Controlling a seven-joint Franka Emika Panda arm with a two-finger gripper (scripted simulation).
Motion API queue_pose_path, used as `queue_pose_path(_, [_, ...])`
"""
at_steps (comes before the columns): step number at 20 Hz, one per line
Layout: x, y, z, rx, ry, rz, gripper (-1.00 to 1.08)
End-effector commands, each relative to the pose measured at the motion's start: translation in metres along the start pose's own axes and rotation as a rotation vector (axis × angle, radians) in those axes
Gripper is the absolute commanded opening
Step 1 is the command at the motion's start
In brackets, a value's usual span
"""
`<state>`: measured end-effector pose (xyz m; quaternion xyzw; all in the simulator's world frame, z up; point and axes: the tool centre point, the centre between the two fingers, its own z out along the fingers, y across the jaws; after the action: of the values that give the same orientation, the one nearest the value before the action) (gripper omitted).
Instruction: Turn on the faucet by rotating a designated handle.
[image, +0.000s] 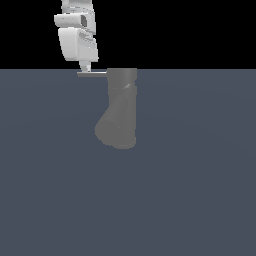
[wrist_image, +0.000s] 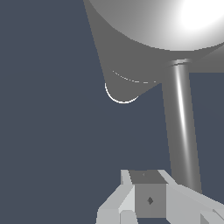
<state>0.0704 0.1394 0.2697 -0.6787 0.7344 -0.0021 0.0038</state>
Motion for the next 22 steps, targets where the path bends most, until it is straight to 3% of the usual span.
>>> queue_pose_path(1, [0.002, 0.01, 0.0, -0.009, 0.003, 0.001, -1.0])
queue_pose_path(22, [0.005, 0.064, -0.001, -0.008, 0.003, 0.002, -1.0])
